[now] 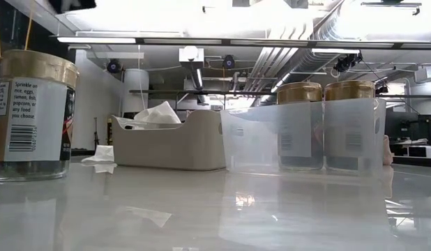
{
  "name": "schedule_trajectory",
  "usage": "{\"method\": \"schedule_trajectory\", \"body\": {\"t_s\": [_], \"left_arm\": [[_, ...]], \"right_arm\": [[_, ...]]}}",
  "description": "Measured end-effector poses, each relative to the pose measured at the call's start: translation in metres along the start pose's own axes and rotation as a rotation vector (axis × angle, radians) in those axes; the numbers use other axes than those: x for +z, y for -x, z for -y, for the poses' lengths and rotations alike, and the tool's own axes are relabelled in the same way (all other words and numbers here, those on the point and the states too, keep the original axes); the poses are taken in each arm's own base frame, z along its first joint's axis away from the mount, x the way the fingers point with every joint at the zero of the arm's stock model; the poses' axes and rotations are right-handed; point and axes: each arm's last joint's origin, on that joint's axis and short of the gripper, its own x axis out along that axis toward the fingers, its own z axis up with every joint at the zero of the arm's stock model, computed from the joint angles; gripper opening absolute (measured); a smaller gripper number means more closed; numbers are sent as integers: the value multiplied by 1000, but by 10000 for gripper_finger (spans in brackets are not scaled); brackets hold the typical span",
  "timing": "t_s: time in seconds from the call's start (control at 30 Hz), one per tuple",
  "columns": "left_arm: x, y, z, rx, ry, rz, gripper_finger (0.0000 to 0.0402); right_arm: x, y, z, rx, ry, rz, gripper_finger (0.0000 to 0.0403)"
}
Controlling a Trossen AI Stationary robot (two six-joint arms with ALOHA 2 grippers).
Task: Sort spices by type
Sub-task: Put the gold seasoning bottle into the bottom transparent bin
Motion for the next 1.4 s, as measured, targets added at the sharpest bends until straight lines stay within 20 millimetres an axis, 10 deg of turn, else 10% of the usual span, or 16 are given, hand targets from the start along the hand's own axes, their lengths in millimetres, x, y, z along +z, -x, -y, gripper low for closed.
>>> {"method": "schedule_trajectory", "body": {"t_s": [0.47,1.4], "left_arm": [[14,-27,-3,-101,-72,-219,353],[-14,-75,17,119,-212,-1,365]], "right_arm": [[-4,0,2,-16,41,-46,378],[-8,0,3,-30,38,-82,378]]}}
